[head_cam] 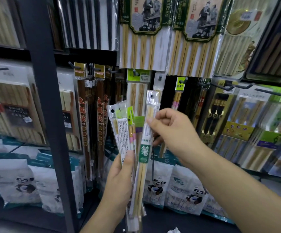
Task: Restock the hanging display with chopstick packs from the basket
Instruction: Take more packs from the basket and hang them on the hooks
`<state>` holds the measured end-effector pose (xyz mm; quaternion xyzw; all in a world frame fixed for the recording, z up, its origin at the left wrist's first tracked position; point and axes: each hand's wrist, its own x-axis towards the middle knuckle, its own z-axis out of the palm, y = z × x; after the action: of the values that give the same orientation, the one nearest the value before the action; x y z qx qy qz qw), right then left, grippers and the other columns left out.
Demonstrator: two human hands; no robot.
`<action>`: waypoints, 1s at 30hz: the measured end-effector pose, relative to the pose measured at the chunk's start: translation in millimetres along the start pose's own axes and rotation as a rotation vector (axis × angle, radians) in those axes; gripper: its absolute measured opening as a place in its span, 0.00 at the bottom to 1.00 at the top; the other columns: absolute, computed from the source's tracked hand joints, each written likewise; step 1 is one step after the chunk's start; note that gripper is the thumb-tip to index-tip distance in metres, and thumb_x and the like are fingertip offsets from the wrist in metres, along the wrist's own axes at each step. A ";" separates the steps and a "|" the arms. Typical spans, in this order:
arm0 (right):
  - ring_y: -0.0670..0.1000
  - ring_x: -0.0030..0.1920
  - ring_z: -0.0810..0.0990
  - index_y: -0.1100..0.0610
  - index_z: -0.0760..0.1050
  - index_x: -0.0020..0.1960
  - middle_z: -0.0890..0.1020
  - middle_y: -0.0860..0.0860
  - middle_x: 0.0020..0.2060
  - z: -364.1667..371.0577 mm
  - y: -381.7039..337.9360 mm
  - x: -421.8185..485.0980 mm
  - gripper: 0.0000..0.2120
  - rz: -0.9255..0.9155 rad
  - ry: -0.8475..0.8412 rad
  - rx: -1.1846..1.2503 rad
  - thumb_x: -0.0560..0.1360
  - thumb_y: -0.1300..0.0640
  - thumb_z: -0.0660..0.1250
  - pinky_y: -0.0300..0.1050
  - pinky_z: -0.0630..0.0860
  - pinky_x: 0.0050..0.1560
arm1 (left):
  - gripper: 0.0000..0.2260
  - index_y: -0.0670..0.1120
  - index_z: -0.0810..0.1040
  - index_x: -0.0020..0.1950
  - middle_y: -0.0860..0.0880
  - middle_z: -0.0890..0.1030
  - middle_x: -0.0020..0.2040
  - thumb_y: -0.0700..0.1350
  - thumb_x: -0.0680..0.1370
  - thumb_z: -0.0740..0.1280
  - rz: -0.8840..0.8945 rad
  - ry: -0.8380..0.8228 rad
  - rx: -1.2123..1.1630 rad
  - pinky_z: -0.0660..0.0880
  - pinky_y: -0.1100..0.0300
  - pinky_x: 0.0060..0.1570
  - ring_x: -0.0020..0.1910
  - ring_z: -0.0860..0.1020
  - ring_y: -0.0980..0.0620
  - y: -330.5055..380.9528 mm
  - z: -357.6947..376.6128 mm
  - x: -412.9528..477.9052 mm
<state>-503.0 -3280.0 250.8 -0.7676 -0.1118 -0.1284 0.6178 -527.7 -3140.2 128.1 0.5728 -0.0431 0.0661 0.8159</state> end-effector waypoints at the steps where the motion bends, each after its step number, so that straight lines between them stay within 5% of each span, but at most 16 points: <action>1: 0.52 0.33 0.80 0.59 0.77 0.48 0.83 0.57 0.35 -2.0 -4.8 4.2 0.06 -0.026 0.036 0.024 0.79 0.57 0.72 0.41 0.80 0.31 | 0.19 0.66 0.76 0.55 0.79 0.79 0.45 0.71 0.69 0.63 -0.016 0.010 -0.006 0.67 0.71 0.46 0.43 0.73 0.84 0.4 -1.5 0.5; 4: 0.45 0.31 0.79 0.57 0.79 0.47 0.80 0.49 0.30 -6.1 -17.7 16.3 0.05 -0.119 0.100 0.008 0.79 0.56 0.72 0.39 0.79 0.31 | 0.05 0.63 0.74 0.49 0.75 0.77 0.29 0.62 0.79 0.63 -0.045 0.010 0.001 0.70 0.76 0.28 0.28 0.74 0.79 7.2 -3.7 -2.1; 6: 0.45 0.30 0.79 0.56 0.78 0.47 0.79 0.49 0.29 -5.8 -22.6 21.4 0.05 -0.149 0.116 -0.009 0.79 0.56 0.72 0.39 0.79 0.31 | 0.05 0.61 0.72 0.47 0.71 0.76 0.25 0.56 0.82 0.62 -0.044 0.001 -0.011 0.65 0.76 0.19 0.23 0.73 0.74 7.3 -5.7 -3.2; 12: 0.50 0.32 0.78 0.57 0.78 0.46 0.79 0.60 0.33 -4.0 -20.4 21.3 0.06 -0.168 0.155 -0.040 0.80 0.56 0.71 0.39 0.78 0.30 | 0.07 0.57 0.75 0.47 0.67 0.79 0.26 0.57 0.82 0.62 -0.077 -0.007 -0.028 0.68 0.76 0.22 0.24 0.76 0.70 7.5 -9.6 -3.2; 17: 0.47 0.30 0.76 0.57 0.78 0.46 0.77 0.55 0.32 -5.5 -19.1 18.3 0.06 -0.233 0.163 -0.062 0.80 0.56 0.71 0.41 0.79 0.30 | 0.30 0.43 0.84 0.48 0.41 0.82 0.37 0.69 0.68 0.64 -0.129 -0.004 -0.081 0.77 0.57 0.29 0.30 0.78 0.47 7.9 -12.0 -2.2; 20: 0.47 0.31 0.76 0.56 0.78 0.46 0.78 0.54 0.33 -6.7 -22.5 20.9 0.06 -0.245 0.190 -0.062 0.80 0.56 0.71 0.40 0.79 0.31 | 0.29 0.47 0.86 0.40 0.41 0.80 0.36 0.67 0.76 0.57 -0.176 -0.032 -0.160 0.74 0.55 0.27 0.29 0.76 0.46 11.0 -11.5 -3.1; 23: 0.47 0.32 0.76 0.56 0.78 0.46 0.78 0.52 0.32 -6.6 -24.1 20.1 0.06 -0.264 0.175 -0.051 0.80 0.56 0.71 0.41 0.79 0.31 | 0.25 0.43 0.81 0.47 0.43 0.77 0.34 0.61 0.83 0.54 -0.227 -0.057 -0.266 0.70 0.57 0.24 0.26 0.72 0.48 11.6 -10.9 -1.5; 30: 0.51 0.33 0.77 0.56 0.78 0.46 0.80 0.60 0.35 -5.4 -19.9 17.2 0.05 -0.264 0.170 -0.057 0.79 0.56 0.72 0.44 0.80 0.32 | 0.23 0.46 0.85 0.43 0.45 0.71 0.31 0.63 0.79 0.63 -0.312 -0.104 -0.318 0.64 0.62 0.20 0.21 0.65 0.53 15.5 -2.1 -4.6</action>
<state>-493.7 -3280.8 276.0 -0.7499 -0.1552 -0.2761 0.5808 -534.7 -3133.3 141.0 0.4392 -0.0059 -0.0983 0.8930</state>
